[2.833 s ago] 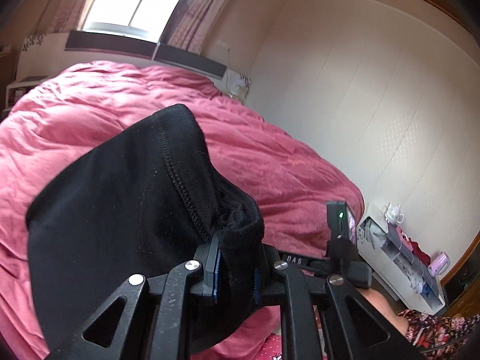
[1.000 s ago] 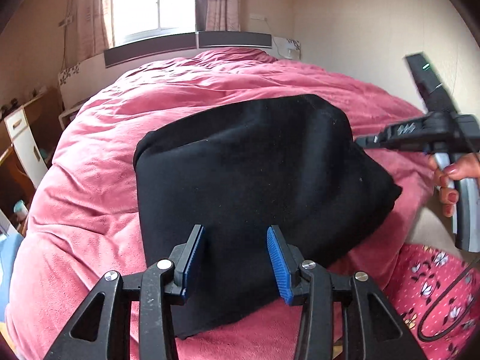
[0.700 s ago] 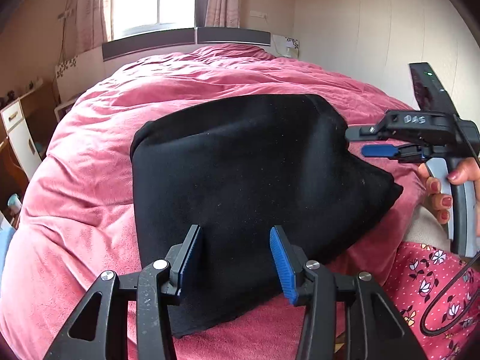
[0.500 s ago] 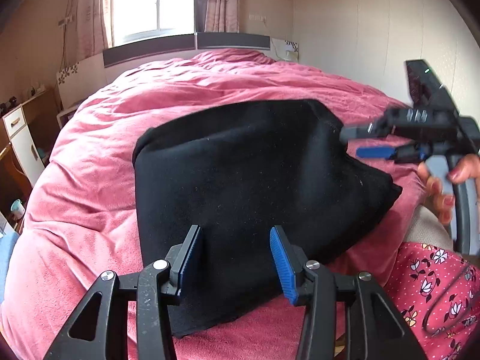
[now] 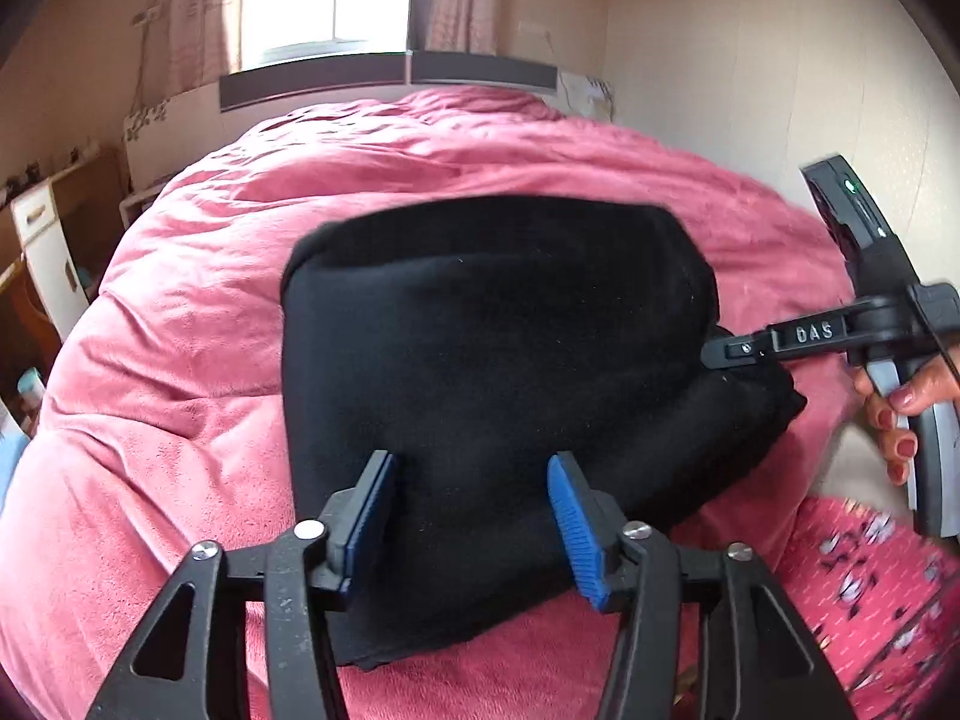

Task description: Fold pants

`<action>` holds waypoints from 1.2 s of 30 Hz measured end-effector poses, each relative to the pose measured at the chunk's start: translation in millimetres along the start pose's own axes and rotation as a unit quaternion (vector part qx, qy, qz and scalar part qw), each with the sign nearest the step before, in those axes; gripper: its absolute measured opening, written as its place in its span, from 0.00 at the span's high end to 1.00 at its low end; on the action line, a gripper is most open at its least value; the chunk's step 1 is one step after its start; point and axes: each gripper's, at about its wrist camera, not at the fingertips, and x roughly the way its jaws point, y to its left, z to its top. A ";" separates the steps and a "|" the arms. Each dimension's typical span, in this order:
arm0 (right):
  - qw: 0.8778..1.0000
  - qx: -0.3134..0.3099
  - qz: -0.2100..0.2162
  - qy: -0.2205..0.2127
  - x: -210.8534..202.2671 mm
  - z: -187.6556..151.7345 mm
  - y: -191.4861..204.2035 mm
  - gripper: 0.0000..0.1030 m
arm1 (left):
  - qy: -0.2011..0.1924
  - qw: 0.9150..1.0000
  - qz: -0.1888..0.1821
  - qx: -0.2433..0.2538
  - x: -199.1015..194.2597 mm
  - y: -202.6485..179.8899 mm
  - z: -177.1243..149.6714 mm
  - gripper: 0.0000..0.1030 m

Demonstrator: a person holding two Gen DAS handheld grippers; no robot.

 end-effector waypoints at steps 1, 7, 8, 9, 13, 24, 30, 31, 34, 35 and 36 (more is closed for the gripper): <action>1.000 0.009 0.002 -0.011 -3.3 1.0 -1.3 0.85 | -0.001 1.000 0.003 0.009 -0.7 -2.2 -0.5 0.47; 0.987 -0.027 -0.030 -0.158 -63.9 15.7 25.1 0.72 | -0.014 0.999 -0.030 -0.032 -14.1 18.2 18.1 0.47; 0.985 -0.042 -0.020 -0.164 -66.4 16.6 31.4 0.72 | -0.019 0.998 -0.034 -0.045 -15.9 23.8 22.7 0.47; 0.985 -0.064 -0.009 -0.162 -65.3 15.3 41.1 0.72 | -0.024 0.997 -0.040 -0.060 -17.5 31.7 29.7 0.47; 0.990 -0.108 -0.001 -0.092 -29.3 5.4 58.2 0.72 | -0.017 0.996 -0.040 -0.079 -6.2 56.8 60.4 0.47; 0.993 -0.100 -0.001 -0.059 -7.2 -21.3 30.4 0.76 | 0.061 0.994 -0.032 -0.083 74.3 101.1 110.3 0.75; 0.994 -0.097 0.003 -0.058 -2.5 -17.1 32.4 0.76 | 0.052 0.995 0.024 -0.083 108.9 114.7 138.7 0.78; 0.994 -0.096 0.003 -0.057 -2.2 -17.7 32.4 0.76 | 0.053 0.994 0.048 -0.085 115.8 119.1 143.5 0.78; 0.994 -0.094 0.006 -0.056 0.5 -15.4 32.4 0.76 | 0.079 0.990 0.066 -0.095 138.6 130.8 147.8 0.78; 0.994 -0.093 0.008 -0.055 1.9 -13.3 30.2 0.76 | 0.087 0.988 0.069 -0.104 143.3 134.2 145.6 0.78; 0.994 -0.093 0.009 -0.055 2.3 -12.8 29.1 0.76 | 0.084 0.988 0.068 -0.113 141.8 137.2 142.7 0.78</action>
